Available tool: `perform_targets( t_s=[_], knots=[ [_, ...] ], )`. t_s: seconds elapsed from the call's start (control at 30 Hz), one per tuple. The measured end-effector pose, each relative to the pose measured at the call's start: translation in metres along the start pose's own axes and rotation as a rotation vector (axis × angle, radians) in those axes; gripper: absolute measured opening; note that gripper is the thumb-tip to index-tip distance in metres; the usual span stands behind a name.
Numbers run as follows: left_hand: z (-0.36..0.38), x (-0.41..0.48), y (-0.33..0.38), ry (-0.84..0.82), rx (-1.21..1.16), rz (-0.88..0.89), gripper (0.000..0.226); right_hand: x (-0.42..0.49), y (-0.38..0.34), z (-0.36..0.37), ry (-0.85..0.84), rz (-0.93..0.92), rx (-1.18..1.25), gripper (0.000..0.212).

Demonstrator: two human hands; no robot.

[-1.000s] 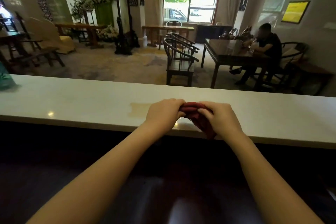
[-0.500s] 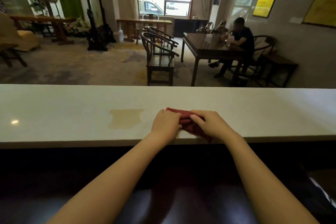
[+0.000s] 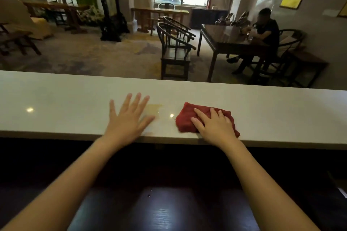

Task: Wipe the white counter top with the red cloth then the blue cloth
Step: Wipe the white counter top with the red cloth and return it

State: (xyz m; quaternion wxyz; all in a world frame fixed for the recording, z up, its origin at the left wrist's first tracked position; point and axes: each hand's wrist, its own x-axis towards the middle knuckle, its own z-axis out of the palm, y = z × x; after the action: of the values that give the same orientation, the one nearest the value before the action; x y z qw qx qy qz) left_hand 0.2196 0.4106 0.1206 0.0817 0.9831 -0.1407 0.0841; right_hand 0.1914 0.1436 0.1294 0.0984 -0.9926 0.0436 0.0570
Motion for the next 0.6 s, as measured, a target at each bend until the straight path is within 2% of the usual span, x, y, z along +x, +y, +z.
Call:
perform_targets(
  t_s=[0.1,0.2,0.3,0.6],
  knots=[
    [-0.010,0.012,-0.063,-0.096,0.052,-0.134,0.084,0.005,-0.001,-0.003,-0.052,-0.003,-0.034,0.062],
    [-0.005,0.015,-0.098,-0.188,0.043,-0.203,0.071,0.008,-0.006,-0.002,-0.046,0.006,-0.057,0.062],
    [0.004,0.011,-0.108,-0.195,0.024,-0.227,0.065,0.011,-0.014,0.001,-0.043,0.013,-0.056,0.059],
    [0.008,0.013,-0.109,-0.191,0.000,-0.208,0.070,0.014,-0.061,0.008,-0.021,0.011,-0.045,0.053]
  ],
)
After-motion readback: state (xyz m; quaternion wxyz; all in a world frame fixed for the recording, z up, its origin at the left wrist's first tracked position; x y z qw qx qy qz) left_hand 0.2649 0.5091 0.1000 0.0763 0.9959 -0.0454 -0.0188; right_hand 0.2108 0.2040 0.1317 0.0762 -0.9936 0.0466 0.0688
